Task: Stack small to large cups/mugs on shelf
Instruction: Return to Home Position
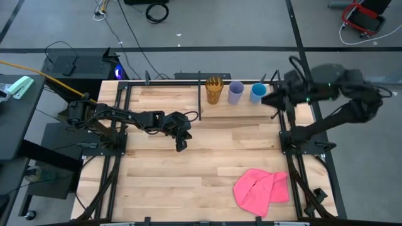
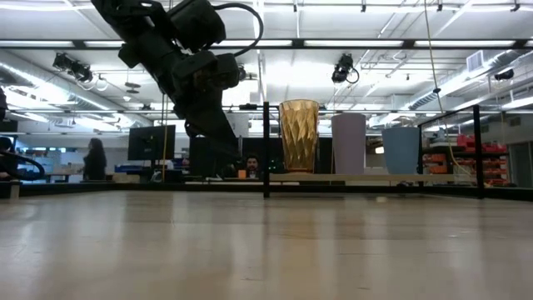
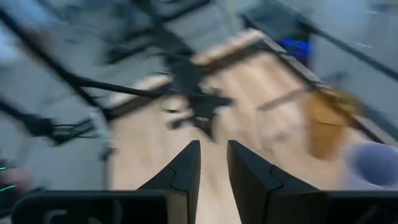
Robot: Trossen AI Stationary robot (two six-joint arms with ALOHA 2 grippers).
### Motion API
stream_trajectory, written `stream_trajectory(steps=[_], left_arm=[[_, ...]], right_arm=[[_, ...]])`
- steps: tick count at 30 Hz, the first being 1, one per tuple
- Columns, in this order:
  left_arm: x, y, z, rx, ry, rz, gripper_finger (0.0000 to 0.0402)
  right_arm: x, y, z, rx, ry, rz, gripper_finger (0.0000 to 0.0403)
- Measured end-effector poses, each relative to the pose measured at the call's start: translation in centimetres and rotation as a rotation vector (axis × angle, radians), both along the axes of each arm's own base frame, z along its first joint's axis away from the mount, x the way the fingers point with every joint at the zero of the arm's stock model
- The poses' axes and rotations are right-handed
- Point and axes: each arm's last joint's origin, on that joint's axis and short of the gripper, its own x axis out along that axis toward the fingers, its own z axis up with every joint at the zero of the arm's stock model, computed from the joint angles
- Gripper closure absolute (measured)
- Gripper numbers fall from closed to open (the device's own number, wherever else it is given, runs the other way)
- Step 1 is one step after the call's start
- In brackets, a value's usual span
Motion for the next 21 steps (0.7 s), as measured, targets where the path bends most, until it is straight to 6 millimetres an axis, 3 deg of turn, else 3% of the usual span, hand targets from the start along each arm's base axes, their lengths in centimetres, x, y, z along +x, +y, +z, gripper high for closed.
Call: stream_trajectory(steps=[5,11,14,18,21], left_arm=[[0.0,0.0,0.0,-0.001,0.000,0.000,0.0380],[0.0,-0.4,0.0,-0.019,-0.001,0.006,0.0375],[0.2,-1.2,0.4,-0.017,-0.031,-0.029,0.0371],[0.3,-2.9,3.1,-0.058,-0.217,-0.142,0.0367],[-0.5,-4.1,6.7,-0.059,-0.422,-0.260,0.0368]], right_arm=[[0.8,2.0,-4.3,0.031,-0.198,0.158,0.0314],[3.5,5.3,-10.4,0.084,-0.514,0.476,0.0316],[4.5,6.9,-13.6,0.115,-0.592,0.596,0.0316],[4.6,7.9,-15.6,0.124,-0.656,0.643,0.0316],[4.4,8.0,-15.4,0.095,-0.732,0.667,0.0316]])
